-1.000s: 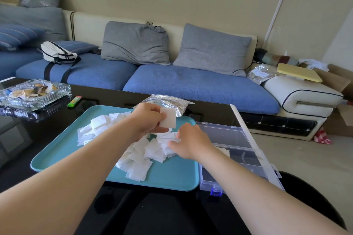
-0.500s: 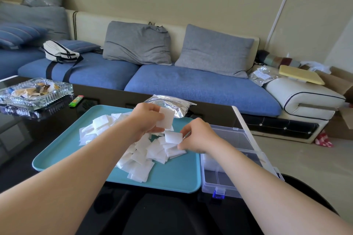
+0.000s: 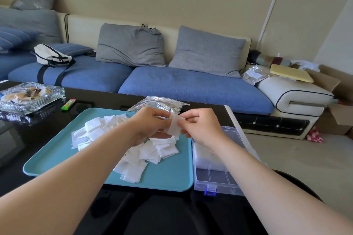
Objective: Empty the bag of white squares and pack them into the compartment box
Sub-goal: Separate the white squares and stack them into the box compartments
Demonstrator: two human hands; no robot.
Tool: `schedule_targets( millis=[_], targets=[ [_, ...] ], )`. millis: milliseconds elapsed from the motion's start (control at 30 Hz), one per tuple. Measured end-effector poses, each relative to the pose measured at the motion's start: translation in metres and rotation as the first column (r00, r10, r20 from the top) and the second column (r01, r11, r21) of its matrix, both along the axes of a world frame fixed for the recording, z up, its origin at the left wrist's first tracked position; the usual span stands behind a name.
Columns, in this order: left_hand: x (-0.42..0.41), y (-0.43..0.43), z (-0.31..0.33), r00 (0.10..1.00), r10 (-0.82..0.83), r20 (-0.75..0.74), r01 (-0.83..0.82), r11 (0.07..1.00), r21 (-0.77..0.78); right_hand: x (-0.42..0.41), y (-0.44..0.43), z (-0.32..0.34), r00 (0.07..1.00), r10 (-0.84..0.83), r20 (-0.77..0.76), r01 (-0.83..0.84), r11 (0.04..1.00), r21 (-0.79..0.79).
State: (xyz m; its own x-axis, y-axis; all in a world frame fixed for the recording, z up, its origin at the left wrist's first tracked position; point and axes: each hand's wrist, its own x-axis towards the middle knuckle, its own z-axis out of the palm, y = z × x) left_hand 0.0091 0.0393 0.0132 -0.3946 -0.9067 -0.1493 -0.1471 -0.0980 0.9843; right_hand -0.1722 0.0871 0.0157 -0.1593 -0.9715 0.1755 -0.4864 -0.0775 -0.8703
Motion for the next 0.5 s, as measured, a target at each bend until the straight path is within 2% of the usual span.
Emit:
schedule_targets(
  millis=[167, 333, 500],
  targets=[
    [-0.006, -0.001, -0.001, 0.995, -0.021, -0.094, 0.028, 0.997, 0.071, -0.001, 0.001, 0.002, 0.999, -0.049, 0.004, 0.049, 0.996, -0.071],
    [-0.008, 0.000, 0.002, 0.994, -0.024, -0.105, 0.035, 0.994, 0.103, -0.002, -0.004, -0.003, 0.995, -0.091, -0.041, 0.087, 0.992, -0.095],
    [-0.003, 0.000, 0.002, 0.999, 0.029, -0.045, -0.027, 0.999, 0.040, 0.001, -0.010, -0.012, 0.976, -0.076, -0.206, 0.030, 0.976, -0.215]
  ],
)
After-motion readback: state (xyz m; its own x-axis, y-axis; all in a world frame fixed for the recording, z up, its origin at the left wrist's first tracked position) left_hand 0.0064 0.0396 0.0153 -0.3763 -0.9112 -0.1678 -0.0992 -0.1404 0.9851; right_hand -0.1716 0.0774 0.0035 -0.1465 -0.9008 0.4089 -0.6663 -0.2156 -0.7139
